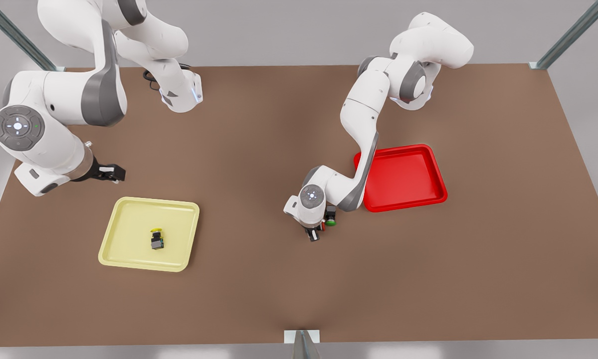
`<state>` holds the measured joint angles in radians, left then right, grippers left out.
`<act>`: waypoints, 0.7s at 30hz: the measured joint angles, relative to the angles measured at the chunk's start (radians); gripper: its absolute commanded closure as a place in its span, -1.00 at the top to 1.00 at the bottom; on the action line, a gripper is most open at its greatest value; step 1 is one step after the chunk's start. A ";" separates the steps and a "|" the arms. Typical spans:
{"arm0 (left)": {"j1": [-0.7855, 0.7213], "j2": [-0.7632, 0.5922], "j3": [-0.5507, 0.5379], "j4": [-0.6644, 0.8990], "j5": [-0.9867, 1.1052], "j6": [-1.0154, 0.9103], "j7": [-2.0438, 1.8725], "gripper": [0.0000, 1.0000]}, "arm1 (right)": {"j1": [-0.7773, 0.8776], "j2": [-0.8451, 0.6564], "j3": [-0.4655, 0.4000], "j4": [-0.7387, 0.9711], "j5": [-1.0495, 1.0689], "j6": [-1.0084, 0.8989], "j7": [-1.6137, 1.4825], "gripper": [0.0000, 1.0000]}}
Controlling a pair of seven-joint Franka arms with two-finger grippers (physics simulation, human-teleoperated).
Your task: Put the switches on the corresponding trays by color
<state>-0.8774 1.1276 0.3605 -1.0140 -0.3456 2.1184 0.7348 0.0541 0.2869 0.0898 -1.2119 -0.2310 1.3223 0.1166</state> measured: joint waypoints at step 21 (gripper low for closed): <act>-0.002 -0.059 -0.002 -0.010 0.047 -0.017 -0.002 0.04 | 0.000 0.009 -0.004 0.000 -0.004 0.000 0.000 1.00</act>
<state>-0.8789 1.0683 0.3588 -1.0243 -0.2986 2.1013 0.7327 0.0539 0.2961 0.0859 -1.2119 -0.2347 1.3223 0.1166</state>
